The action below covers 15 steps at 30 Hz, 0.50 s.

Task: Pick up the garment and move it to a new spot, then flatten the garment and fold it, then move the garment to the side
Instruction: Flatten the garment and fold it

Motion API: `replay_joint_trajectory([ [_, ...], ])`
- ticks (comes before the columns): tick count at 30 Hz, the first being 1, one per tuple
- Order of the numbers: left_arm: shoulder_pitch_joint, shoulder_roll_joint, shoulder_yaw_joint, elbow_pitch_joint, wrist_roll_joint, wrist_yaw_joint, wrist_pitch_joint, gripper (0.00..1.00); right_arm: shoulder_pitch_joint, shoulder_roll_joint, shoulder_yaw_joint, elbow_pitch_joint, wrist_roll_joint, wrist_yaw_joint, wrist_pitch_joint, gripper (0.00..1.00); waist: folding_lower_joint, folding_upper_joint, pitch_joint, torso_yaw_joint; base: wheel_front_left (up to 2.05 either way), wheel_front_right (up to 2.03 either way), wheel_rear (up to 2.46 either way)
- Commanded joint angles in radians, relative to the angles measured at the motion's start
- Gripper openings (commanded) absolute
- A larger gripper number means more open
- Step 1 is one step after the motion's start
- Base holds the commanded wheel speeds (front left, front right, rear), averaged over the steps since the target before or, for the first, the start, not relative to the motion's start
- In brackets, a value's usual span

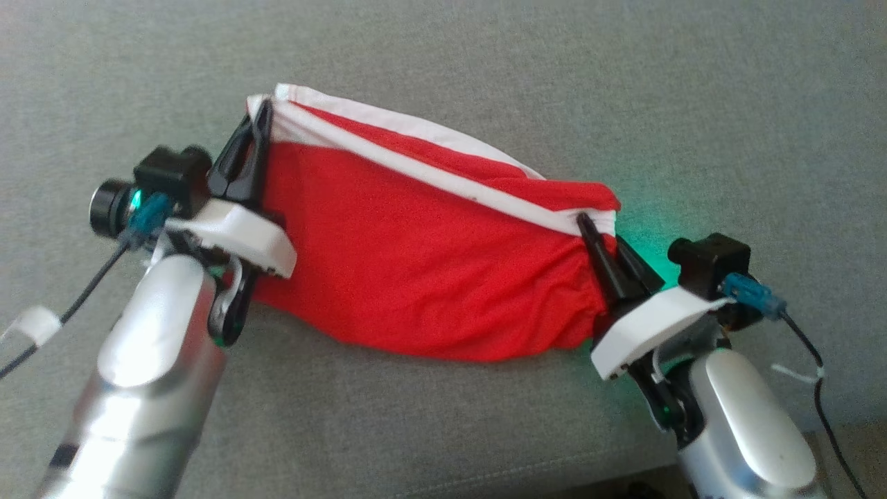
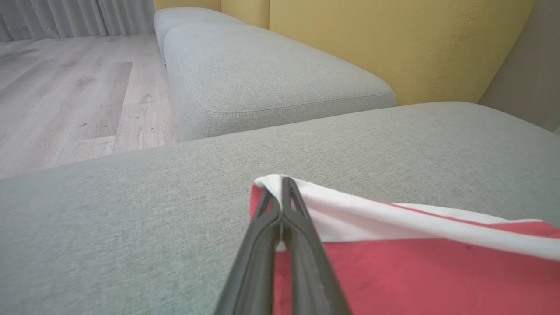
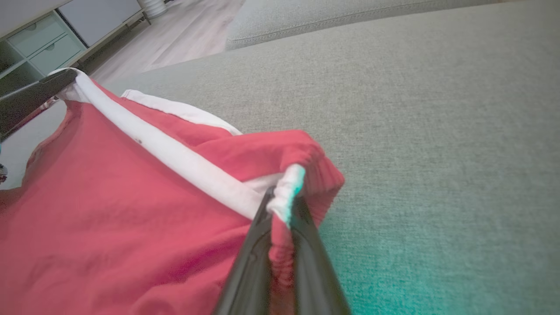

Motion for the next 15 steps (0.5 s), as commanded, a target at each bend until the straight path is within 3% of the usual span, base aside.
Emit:
replay_joint_trajectory([
  [1,-0.069,0.013,0.024,0.01,0.011,-0.003,-0.014,0.0,-0.03,0.012,0.023,-0.01,0.014,0.007,-0.023,0.0,-0.0003,0.0,0.026,-0.018,0.0,0.0,0.0],
  [6,-0.152,-0.009,0.011,0.119,0.021,-0.006,-0.027,0.0,-0.07,0.012,0.047,0.033,0.046,0.007,-0.051,0.0,-0.0003,0.0,0.039,-0.025,0.0,0.0,0.0],
  [8,-0.177,-0.018,0.005,0.156,0.023,-0.009,-0.029,0.0,-0.085,0.012,0.053,0.047,0.054,0.007,-0.065,0.32,-0.0003,0.0,0.042,-0.026,0.0,0.0,0.0],
  [9,-0.187,-0.022,0.002,0.173,0.023,-0.01,-0.029,0.0,-0.091,0.013,0.053,0.055,0.056,0.007,-0.072,0.71,-0.0003,0.0,0.043,-0.027,0.0,0.0,0.0],
  [10,-0.187,-0.022,0.002,0.173,0.023,-0.01,-0.029,0.0,-0.091,0.013,0.053,0.055,0.056,0.007,-0.072,0.71,-0.0003,0.0,0.043,-0.027,0.0,0.0,0.0],
  [11,-0.196,-0.025,-0.001,0.188,0.024,-0.011,-0.031,0.11,-0.096,0.013,0.05,0.063,0.055,0.007,-0.081,1.0,-0.0003,0.0,0.043,-0.027,0.0,0.0,0.0],
  [12,-0.203,-0.029,-0.003,0.202,0.025,-0.01,-0.036,0.44,-0.099,0.013,0.05,0.07,0.055,0.007,-0.088,1.0,-0.0003,0.0,0.042,-0.027,0.0,0.0,0.0],
  [13,-0.208,-0.033,-0.005,0.213,0.026,-0.008,-0.041,0.92,-0.102,0.013,0.05,0.076,0.056,0.007,-0.092,1.0,-0.0003,0.0,0.04,-0.026,0.0,0.0,0.0],
  [14,-0.211,-0.038,-0.007,0.224,0.026,-0.006,-0.047,1.0,-0.102,0.013,0.049,0.08,0.056,0.007,-0.098,1.0,-0.0003,0.0,0.037,-0.024,0.0,0.0,0.0],
  [15,-0.213,-0.043,-0.007,0.233,0.025,-0.005,-0.054,1.0,-0.101,0.013,0.045,0.084,0.054,0.007,-0.104,1.0,-0.0003,0.0,0.032,-0.021,0.0,0.0,0.0],
])
